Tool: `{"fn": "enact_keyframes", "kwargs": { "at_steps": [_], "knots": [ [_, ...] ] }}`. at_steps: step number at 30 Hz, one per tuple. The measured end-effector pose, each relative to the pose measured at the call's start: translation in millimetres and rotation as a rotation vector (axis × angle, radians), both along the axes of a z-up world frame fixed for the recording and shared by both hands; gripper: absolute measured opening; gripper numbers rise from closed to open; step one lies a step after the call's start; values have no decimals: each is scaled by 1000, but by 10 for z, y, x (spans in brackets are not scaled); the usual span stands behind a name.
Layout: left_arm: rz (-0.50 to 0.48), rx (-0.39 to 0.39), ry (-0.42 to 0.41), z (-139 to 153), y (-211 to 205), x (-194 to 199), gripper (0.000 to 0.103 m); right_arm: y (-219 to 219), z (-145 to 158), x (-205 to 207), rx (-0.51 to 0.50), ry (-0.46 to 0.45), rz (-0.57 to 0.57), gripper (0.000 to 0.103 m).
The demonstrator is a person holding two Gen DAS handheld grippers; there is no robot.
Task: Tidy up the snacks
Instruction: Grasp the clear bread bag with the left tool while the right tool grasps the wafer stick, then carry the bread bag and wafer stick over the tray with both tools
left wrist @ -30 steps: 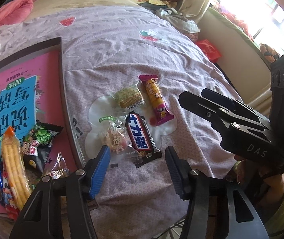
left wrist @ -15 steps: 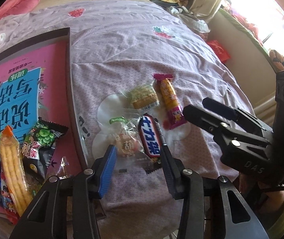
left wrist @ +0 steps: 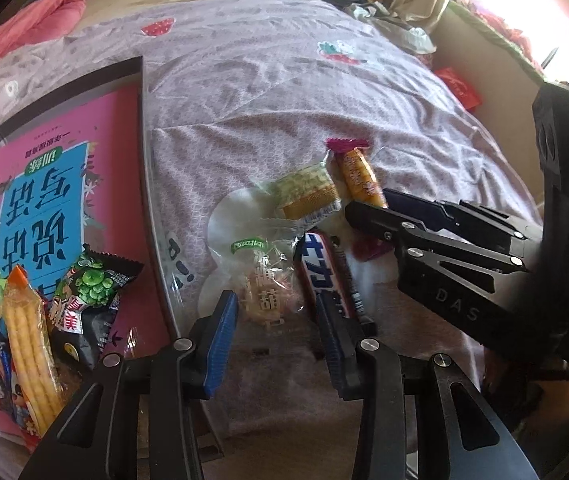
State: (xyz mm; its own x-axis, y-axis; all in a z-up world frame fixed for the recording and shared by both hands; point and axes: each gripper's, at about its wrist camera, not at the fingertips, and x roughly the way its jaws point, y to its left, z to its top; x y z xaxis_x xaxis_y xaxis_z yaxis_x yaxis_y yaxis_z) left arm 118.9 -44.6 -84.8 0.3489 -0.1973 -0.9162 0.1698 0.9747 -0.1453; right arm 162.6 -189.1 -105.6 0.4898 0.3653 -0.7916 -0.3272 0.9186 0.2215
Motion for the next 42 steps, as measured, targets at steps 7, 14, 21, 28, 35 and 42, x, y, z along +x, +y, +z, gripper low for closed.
{"fn": "enact_keyframes", "kwargs": {
  "at_steps": [7,14,21,28,35,42],
  "knots": [
    [2,35,-12,-22,-52,31,42,38,-57,56,-25,-13,-1,25],
    [5,59,-24,-27,-61,5,37,-51,3,34,-13,-38,-22,21],
    [-7,-5,-29,63,-18,-72,34,-171,60,8,43,-41,-42,21],
    [-12,-62,-43,212,14,-151,33,-238,169,-73,124,-59,-38,21],
    [2,-79,-64,350,97,-221,33,-223,236,-166,181,-70,-16,21],
    [43,-87,-91,490,302,-287,33,-56,409,-330,197,-131,49,21]
  ]
}}
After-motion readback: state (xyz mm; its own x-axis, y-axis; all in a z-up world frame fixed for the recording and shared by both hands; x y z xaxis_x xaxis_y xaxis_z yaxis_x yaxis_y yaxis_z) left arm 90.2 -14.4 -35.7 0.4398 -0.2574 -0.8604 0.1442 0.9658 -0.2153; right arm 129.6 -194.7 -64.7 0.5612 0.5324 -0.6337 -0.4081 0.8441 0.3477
